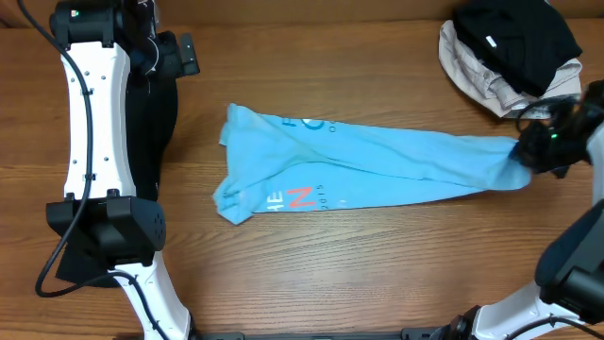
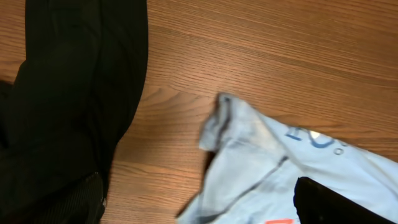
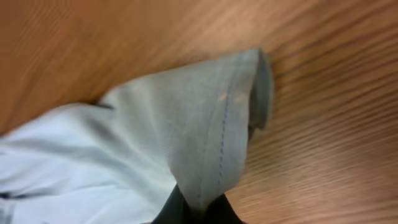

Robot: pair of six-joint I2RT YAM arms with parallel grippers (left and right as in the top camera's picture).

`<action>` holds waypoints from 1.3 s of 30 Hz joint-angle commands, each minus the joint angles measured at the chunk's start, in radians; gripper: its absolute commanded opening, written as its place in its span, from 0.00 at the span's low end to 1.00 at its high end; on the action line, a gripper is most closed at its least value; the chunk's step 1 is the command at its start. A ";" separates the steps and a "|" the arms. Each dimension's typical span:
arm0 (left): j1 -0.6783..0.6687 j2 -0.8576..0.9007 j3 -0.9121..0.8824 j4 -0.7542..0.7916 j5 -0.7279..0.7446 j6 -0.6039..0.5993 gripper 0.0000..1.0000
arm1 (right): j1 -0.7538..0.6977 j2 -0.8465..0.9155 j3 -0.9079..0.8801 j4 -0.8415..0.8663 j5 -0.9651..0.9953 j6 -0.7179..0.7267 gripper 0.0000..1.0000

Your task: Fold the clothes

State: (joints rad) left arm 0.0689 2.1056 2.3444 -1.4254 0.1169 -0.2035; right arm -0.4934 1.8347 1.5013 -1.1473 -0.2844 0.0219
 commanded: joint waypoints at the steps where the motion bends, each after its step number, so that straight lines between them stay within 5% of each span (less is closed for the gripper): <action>1: -0.002 -0.029 0.020 -0.003 -0.001 0.009 1.00 | 0.023 -0.040 0.081 -0.038 -0.054 -0.069 0.04; 12: -0.002 -0.029 0.020 -0.006 -0.020 0.010 1.00 | 0.318 -0.045 0.104 -0.063 -0.058 -0.043 0.04; 28: -0.002 -0.029 0.020 -0.006 -0.023 0.051 1.00 | 0.763 -0.018 0.011 0.168 -0.047 0.116 0.04; 30: -0.002 -0.029 0.020 -0.006 -0.023 0.051 1.00 | 0.797 -0.010 0.001 0.203 -0.047 0.140 0.16; 31: -0.002 -0.029 0.020 -0.006 -0.023 0.052 1.00 | 0.813 -0.006 -0.002 0.219 -0.047 0.146 0.33; 32: -0.002 -0.029 0.020 -0.006 -0.022 0.055 1.00 | 0.827 -0.003 -0.003 0.229 -0.048 0.148 0.66; 35: -0.002 -0.029 0.020 -0.006 -0.022 0.055 1.00 | 0.857 -0.004 0.002 0.245 -0.058 0.147 0.96; 39: -0.002 -0.029 0.020 -0.013 -0.018 0.056 1.00 | 0.853 -0.008 0.069 0.191 -0.085 0.147 1.00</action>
State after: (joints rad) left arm 0.0689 2.1056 2.3444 -1.4300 0.1013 -0.1745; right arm 0.3695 1.8248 1.5085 -0.9272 -0.3447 0.1562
